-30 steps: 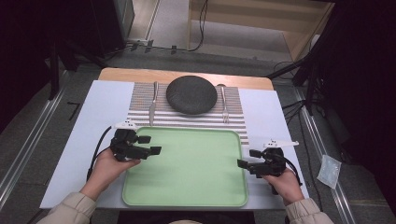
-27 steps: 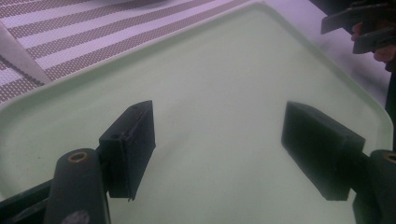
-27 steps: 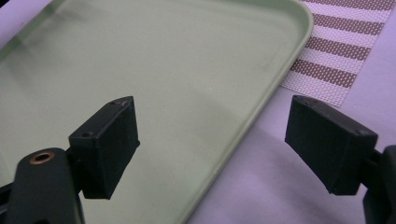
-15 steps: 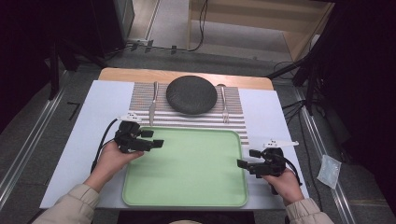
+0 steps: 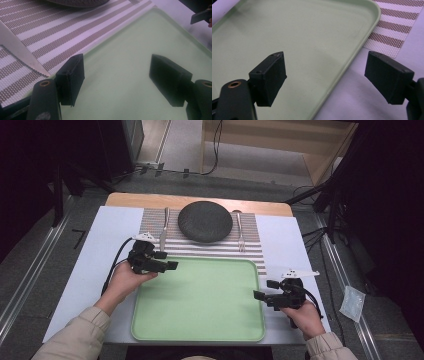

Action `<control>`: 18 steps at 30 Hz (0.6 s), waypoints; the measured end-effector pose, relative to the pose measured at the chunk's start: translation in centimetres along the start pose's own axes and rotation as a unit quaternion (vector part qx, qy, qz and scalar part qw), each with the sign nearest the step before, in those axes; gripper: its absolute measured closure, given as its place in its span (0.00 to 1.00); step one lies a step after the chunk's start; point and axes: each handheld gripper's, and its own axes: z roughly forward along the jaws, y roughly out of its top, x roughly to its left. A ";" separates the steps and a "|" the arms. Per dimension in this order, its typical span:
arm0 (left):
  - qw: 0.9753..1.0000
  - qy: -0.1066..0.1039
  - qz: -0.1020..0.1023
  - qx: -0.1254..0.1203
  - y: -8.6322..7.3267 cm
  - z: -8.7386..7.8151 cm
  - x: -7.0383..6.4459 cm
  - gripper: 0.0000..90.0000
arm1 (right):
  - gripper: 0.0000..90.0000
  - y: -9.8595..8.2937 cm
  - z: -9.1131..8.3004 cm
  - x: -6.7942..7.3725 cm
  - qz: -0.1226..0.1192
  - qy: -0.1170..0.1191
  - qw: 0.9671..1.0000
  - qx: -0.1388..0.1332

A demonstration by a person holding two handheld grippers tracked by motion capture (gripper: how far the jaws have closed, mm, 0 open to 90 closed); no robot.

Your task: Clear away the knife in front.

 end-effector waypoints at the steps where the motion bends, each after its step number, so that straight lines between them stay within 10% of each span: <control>1: 1.000 0.000 -0.002 -0.002 0.1 0.0 0.1 0.32 | 0.17 0.0 0.0 0.0 0.001 0.000 1.000 0.000; 18: 0.999 0.050 0.000 -0.003 2.6 1.0 2.6 0.30 | 0.17 0.0 0.0 -0.2 0.002 -0.005 1.000 0.001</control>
